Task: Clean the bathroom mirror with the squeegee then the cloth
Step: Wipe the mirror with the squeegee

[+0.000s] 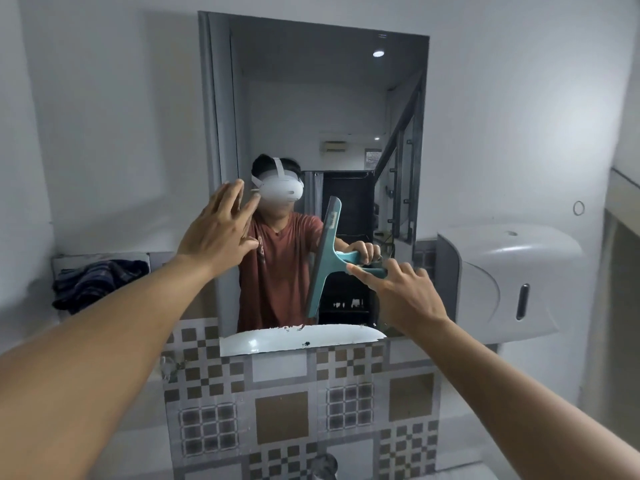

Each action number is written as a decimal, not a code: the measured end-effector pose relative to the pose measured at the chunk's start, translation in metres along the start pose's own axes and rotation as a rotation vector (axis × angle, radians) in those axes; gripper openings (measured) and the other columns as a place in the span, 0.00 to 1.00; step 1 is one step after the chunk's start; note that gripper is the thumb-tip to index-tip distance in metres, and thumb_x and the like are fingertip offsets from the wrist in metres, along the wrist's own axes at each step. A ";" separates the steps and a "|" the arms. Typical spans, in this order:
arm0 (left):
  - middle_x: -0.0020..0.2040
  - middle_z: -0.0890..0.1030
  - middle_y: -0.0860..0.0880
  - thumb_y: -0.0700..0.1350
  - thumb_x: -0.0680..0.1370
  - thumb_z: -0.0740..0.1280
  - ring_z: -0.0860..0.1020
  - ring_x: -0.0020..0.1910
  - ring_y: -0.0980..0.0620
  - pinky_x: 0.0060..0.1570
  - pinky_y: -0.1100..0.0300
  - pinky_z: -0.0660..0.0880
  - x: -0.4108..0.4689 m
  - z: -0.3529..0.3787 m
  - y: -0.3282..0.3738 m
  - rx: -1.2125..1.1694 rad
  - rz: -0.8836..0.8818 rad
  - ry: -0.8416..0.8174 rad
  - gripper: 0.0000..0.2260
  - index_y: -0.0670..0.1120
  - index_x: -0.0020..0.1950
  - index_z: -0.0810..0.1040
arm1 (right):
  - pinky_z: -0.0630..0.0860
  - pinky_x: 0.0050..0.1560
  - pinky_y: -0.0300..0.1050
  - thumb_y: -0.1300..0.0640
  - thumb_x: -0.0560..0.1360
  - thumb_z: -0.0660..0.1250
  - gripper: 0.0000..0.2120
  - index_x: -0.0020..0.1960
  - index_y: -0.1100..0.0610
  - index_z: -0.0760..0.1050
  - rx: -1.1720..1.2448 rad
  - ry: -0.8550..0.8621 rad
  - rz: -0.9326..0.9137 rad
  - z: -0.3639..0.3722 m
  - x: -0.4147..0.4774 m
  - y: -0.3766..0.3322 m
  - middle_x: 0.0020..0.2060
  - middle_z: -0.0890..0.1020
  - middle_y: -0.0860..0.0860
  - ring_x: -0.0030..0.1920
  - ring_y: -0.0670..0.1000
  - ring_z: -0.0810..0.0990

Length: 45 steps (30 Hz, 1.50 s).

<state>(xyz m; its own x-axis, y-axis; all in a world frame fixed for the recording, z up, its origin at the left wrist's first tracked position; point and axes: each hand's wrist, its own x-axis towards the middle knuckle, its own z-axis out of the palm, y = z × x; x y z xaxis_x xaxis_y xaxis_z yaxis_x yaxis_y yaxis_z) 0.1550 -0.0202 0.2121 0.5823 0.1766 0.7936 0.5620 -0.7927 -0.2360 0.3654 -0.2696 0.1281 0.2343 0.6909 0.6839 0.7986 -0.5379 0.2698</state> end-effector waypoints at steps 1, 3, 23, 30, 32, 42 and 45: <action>0.79 0.57 0.37 0.55 0.72 0.76 0.55 0.79 0.36 0.71 0.40 0.64 0.000 -0.001 0.000 0.000 0.002 0.000 0.41 0.45 0.79 0.61 | 0.78 0.51 0.56 0.59 0.82 0.56 0.31 0.79 0.35 0.53 -0.009 0.002 0.003 0.001 -0.001 0.004 0.60 0.77 0.59 0.53 0.61 0.79; 0.78 0.58 0.36 0.54 0.71 0.77 0.56 0.78 0.35 0.69 0.39 0.66 -0.001 -0.002 0.002 0.002 0.006 0.008 0.41 0.44 0.79 0.62 | 0.77 0.51 0.56 0.59 0.82 0.57 0.31 0.79 0.35 0.53 -0.027 0.000 0.005 0.001 -0.002 0.010 0.61 0.77 0.59 0.54 0.60 0.79; 0.77 0.62 0.37 0.53 0.68 0.79 0.60 0.75 0.35 0.73 0.39 0.63 -0.005 0.007 0.021 0.000 0.045 0.018 0.40 0.50 0.77 0.67 | 0.76 0.39 0.53 0.60 0.82 0.58 0.33 0.79 0.35 0.53 0.141 -0.021 0.157 0.020 -0.024 0.049 0.44 0.72 0.56 0.41 0.58 0.76; 0.76 0.63 0.37 0.52 0.68 0.79 0.60 0.75 0.34 0.70 0.36 0.66 -0.005 0.007 0.022 -0.006 0.045 0.022 0.39 0.49 0.76 0.68 | 0.73 0.35 0.50 0.60 0.82 0.56 0.35 0.80 0.36 0.46 0.333 -0.091 0.283 0.035 -0.041 0.043 0.42 0.72 0.56 0.37 0.56 0.73; 0.76 0.63 0.37 0.52 0.67 0.79 0.60 0.75 0.34 0.69 0.36 0.66 -0.005 0.006 0.022 -0.004 0.043 0.017 0.39 0.49 0.76 0.68 | 0.74 0.34 0.50 0.62 0.79 0.57 0.39 0.79 0.35 0.43 0.371 -0.117 0.311 0.039 -0.043 0.039 0.40 0.72 0.55 0.35 0.55 0.74; 0.74 0.65 0.36 0.50 0.67 0.80 0.63 0.72 0.34 0.67 0.36 0.70 -0.003 -0.002 0.019 0.006 0.076 0.012 0.38 0.47 0.75 0.70 | 0.80 0.36 0.54 0.59 0.81 0.62 0.41 0.80 0.36 0.40 0.512 -0.133 0.368 0.055 -0.053 0.021 0.39 0.77 0.56 0.34 0.55 0.77; 0.73 0.66 0.37 0.50 0.67 0.80 0.63 0.72 0.35 0.67 0.36 0.70 -0.003 -0.004 0.016 0.016 0.086 0.018 0.38 0.47 0.75 0.70 | 0.82 0.38 0.53 0.57 0.81 0.64 0.41 0.79 0.36 0.39 0.606 -0.132 0.425 0.067 -0.061 0.004 0.43 0.80 0.57 0.35 0.53 0.78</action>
<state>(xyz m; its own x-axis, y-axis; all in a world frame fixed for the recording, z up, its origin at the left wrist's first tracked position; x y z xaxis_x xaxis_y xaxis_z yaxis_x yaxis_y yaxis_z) 0.1599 -0.0352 0.2083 0.6182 0.0982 0.7799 0.5201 -0.7950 -0.3122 0.3916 -0.2820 0.0418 0.6244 0.5561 0.5486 0.7811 -0.4377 -0.4453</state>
